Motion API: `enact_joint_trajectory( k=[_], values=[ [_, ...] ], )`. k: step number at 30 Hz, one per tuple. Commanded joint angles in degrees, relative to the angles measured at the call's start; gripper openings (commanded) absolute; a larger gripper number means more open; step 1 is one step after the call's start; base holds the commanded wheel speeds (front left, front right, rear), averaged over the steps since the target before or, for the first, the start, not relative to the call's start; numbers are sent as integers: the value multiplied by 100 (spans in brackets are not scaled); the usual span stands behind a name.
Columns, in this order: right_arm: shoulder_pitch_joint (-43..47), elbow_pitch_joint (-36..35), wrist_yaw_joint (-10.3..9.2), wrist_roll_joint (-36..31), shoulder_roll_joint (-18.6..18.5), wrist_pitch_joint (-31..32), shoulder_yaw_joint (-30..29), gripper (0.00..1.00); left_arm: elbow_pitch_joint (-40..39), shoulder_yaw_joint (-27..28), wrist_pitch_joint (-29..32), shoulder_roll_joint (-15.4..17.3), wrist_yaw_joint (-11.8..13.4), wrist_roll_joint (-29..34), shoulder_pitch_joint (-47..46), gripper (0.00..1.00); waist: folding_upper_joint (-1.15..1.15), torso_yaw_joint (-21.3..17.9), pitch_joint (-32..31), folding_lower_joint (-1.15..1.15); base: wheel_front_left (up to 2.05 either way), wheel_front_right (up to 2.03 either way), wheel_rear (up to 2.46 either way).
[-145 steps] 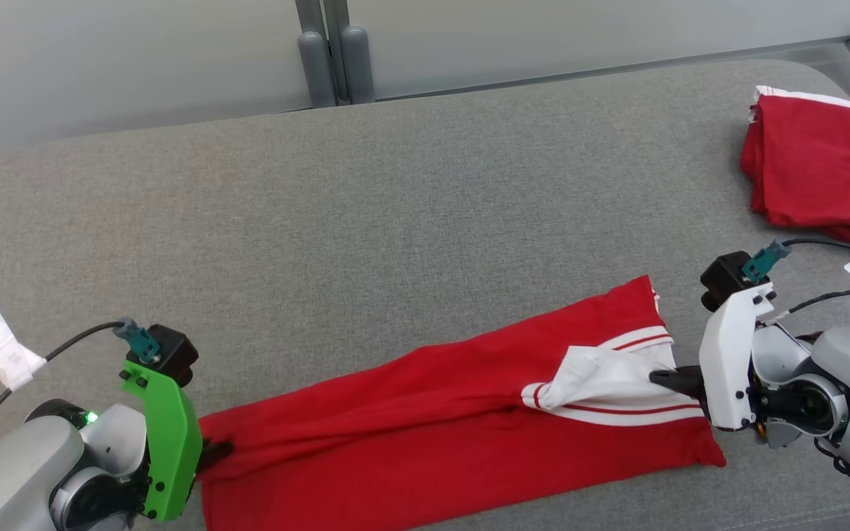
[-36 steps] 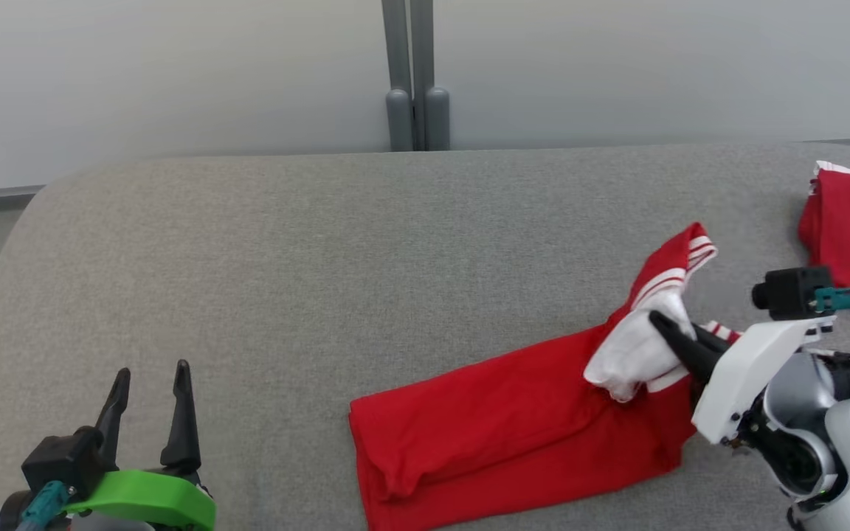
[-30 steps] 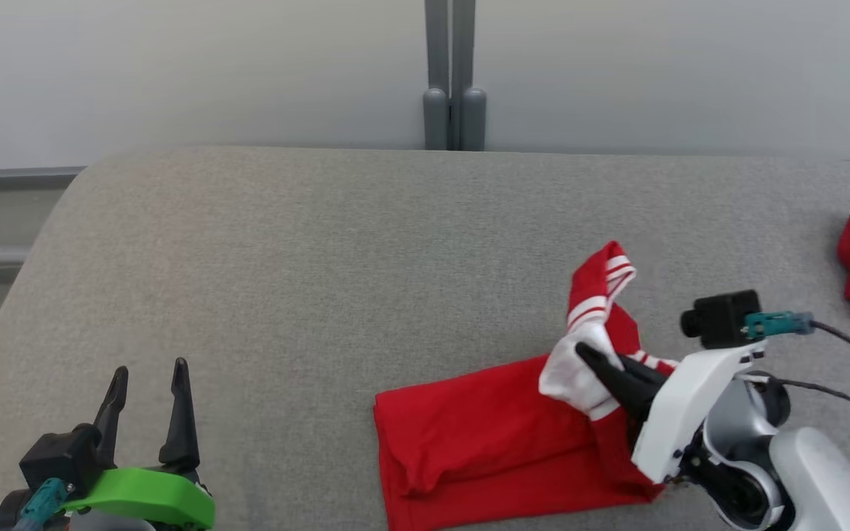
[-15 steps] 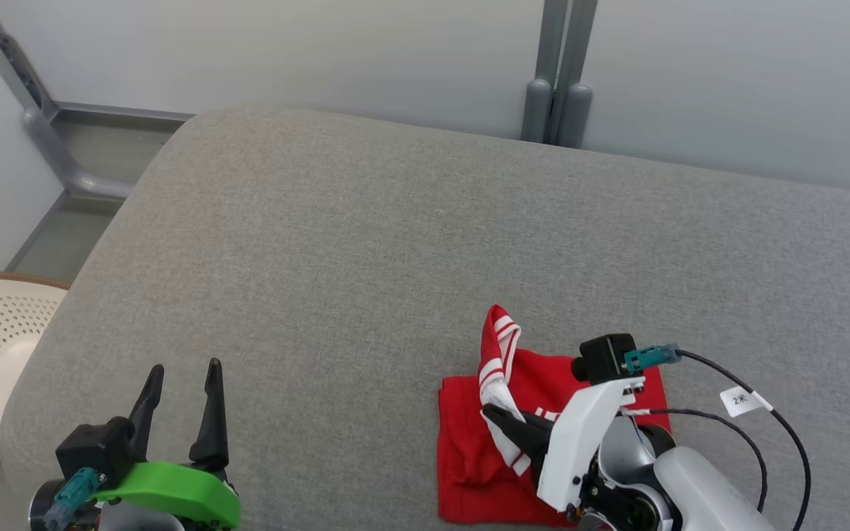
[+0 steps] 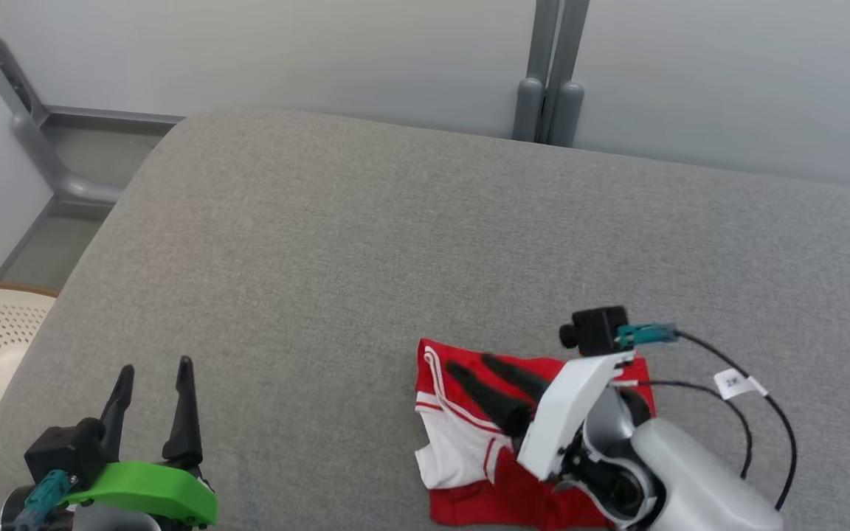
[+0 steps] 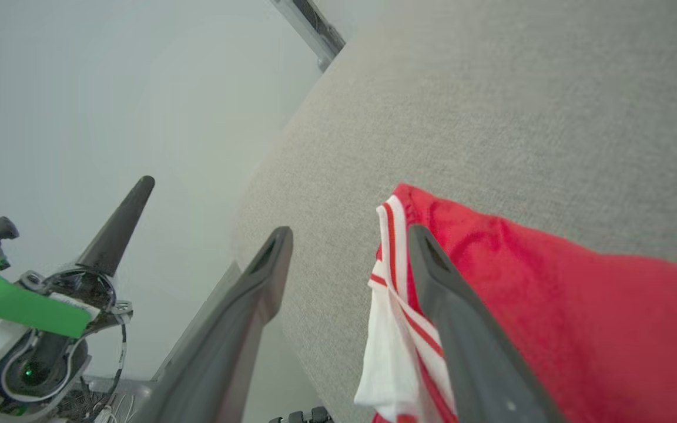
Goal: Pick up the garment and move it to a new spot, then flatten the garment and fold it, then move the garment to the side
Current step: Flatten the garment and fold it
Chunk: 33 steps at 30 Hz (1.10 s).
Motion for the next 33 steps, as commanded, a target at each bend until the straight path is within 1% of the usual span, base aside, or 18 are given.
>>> enact_joint_trajectory(
  k=[1, 3, 7, 10, 12, 15, 17, 19, 22, 23, 25, 26, 30, 33],
  values=[
    [-96, -147, 0, 103, -203, -179, -28, 100, -32, 45, -39, 61, 43, -20, 87, 100, 0, -187, -124, 0, 0, 0, 0],
    [-199, -404, 0, 260, -399, -457, -123, 100, -100, 116, -46, 106, 86, -48, 142, 100, 0, -287, -180, 0, 0, 0, 0],
    [-307, -606, 0, 260, -1034, -934, -527, 100, -233, 200, -59, 161, 161, -63, 248, 100, 0, -434, -243, 0, 0, 0, 0],
    [-234, -447, 0, 53, -1497, -1185, -869, 100, -352, 233, -60, 186, 208, -68, 317, 100, 0, -478, -266, 0, 0, 0, 0],
    [-98, -280, 0, -161, -1743, -1371, -1088, 100, -408, 250, -75, 185, 223, -61, 343, 100, 0, -474, -281, 0, 0, 0, 0],
    [112, -129, 0, -503, -1926, -1876, -1489, 100, -518, 257, -121, 168, 207, -7, 383, 100, 0, -477, -304, 0, 0, 0, 0],
    [291, -118, 0, -634, -1880, -2192, -1669, 100, -549, 258, -138, 152, 180, 13, 416, 100, 0, -509, -324, 0, 0, 0, 0],
    [458, -135, 0, -915, -1913, -2557, -1838, 100, -571, 278, -174, 133, 162, 49, 446, 100, 0, -575, -341, 0, 0, 0, 0],
    [714, -222, 1, -1224, -1781, -2822, -2054, 100, -592, 306, -196, 100, 127, 167, 492, 100, 0, -716, -362, 0, 0, 0, 0],
    [789, -257, 0, -1376, -1780, -2863, -2115, 100, -601, 320, -204, 90, 115, 222, 512, 100, 0, -760, -367, 0, 0, 0, 0],
    [968, -342, 0, -1633, -1662, -2906, -2189, 100, -631, 356, -221, 42, 70, 309, 541, 100, 0, -860, -375, 0, 0, 0, 0],
    [1038, -450, 0, -1804, -1606, -2913, -2274, 100, -689, 387, -217, 57, 32, 507, 528, 100, 0, -911, -373, 0, 0, 0, 0],
    [1356, -726, 0, -2214, -1319, -2904, -2457, 100, -707, 595, -216, -178, -87, 865, 681, 100, 0, -1075, -397, 0, 0, 0, 0],
    [1466, -828, 0, -2358, -1157, -2906, -2385, 100, -618, 754, -213, -334, -205, 1012, 809, 100, 0, -1192, -463, 0, 0, 0, 0]
  ],
)
